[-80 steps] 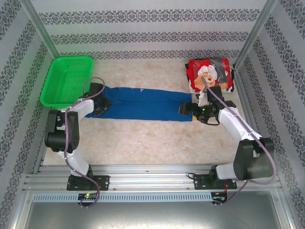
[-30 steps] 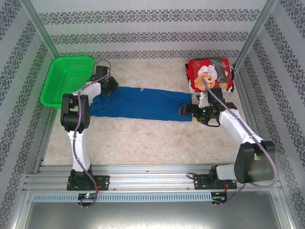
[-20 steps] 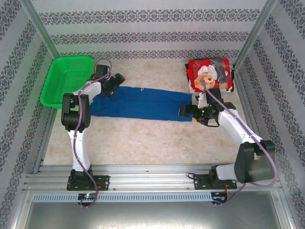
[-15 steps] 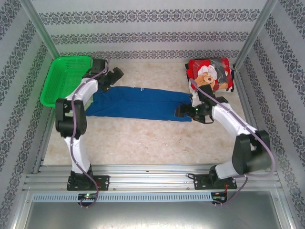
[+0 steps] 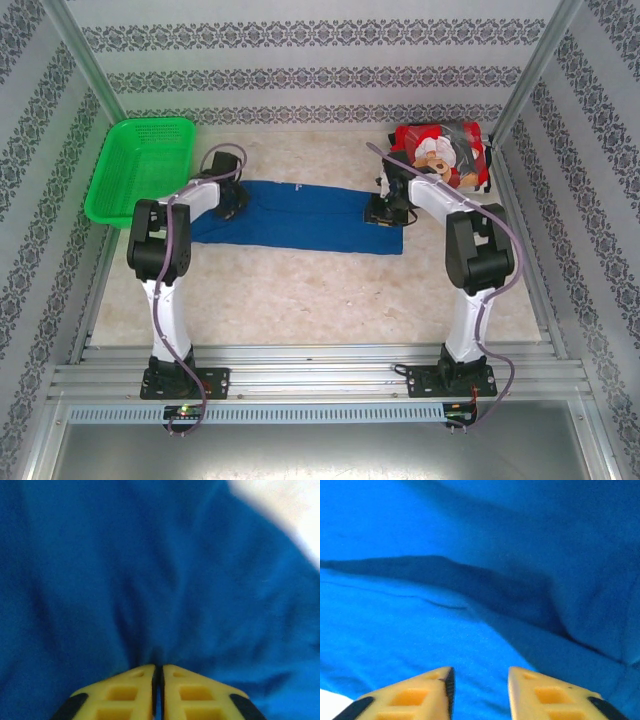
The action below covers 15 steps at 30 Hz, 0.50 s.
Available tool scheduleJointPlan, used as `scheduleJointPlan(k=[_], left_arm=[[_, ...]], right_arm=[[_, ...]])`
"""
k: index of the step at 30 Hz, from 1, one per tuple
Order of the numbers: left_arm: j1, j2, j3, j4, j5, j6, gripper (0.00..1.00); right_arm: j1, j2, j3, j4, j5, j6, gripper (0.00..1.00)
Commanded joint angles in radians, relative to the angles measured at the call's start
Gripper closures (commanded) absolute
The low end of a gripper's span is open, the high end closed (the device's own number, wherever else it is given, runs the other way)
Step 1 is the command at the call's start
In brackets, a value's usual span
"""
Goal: Fold and stack the t-shirts
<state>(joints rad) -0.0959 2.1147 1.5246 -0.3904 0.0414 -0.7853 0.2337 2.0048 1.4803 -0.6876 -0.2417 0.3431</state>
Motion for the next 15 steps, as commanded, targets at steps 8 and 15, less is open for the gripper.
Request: scheduleJointPlan(k=[8, 15], left_arm=[[-0.026, 0.269, 0.335, -0.159, -0.087, 0.085, 0.90], [-0.038, 0.532, 0.789, -0.333, -0.007, 0.141, 0.89]], right_arm=[[0.176, 0.077, 0.006, -0.162, 0.242, 0.126, 0.76], [0.353, 0.033, -0.131, -0.098, 0.059, 0.262, 0.78]])
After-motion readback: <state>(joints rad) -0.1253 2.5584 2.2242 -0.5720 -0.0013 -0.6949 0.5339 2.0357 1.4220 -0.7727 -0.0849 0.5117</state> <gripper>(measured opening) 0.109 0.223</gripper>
